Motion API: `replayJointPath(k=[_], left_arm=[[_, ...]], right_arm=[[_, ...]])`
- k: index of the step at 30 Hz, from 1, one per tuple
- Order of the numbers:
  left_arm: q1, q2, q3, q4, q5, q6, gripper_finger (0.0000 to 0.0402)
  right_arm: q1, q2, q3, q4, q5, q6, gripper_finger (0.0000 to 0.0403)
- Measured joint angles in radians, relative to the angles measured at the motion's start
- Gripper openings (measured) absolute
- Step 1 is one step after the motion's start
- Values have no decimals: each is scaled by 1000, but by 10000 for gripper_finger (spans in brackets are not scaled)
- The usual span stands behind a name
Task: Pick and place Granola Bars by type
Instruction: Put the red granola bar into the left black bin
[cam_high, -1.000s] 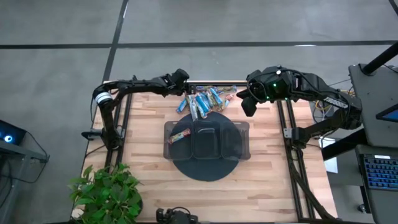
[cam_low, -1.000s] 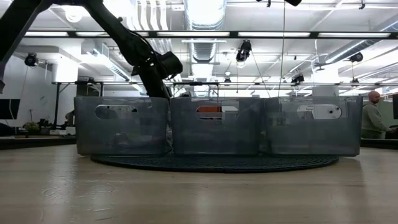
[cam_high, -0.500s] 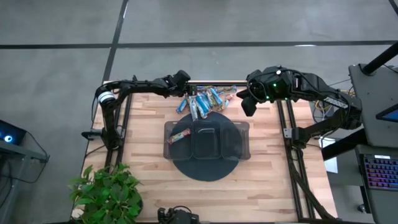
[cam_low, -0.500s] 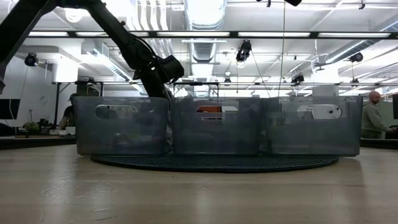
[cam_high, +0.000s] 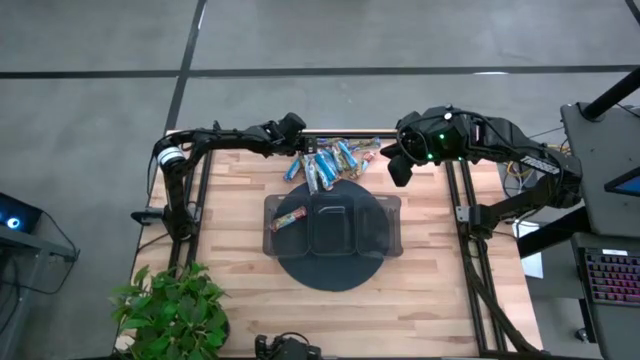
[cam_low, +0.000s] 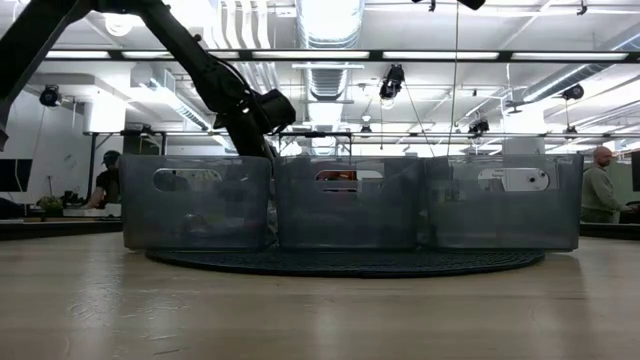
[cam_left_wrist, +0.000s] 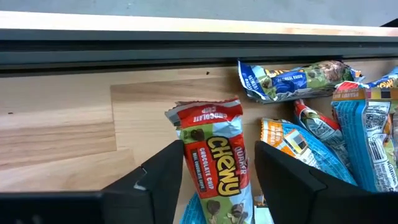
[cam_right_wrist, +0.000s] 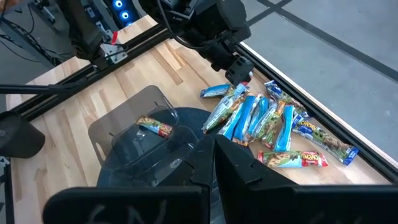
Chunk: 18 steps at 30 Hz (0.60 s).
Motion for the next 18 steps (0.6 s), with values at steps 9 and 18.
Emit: replayJointPath(k=[9, 18], left_arm=[[0, 0, 0, 0, 14, 2, 123], [0, 0, 0, 0, 20, 17, 87]], right_arm=[[0, 0, 0, 1, 3, 0, 9], [0, 0, 0, 1, 3, 0, 9]])
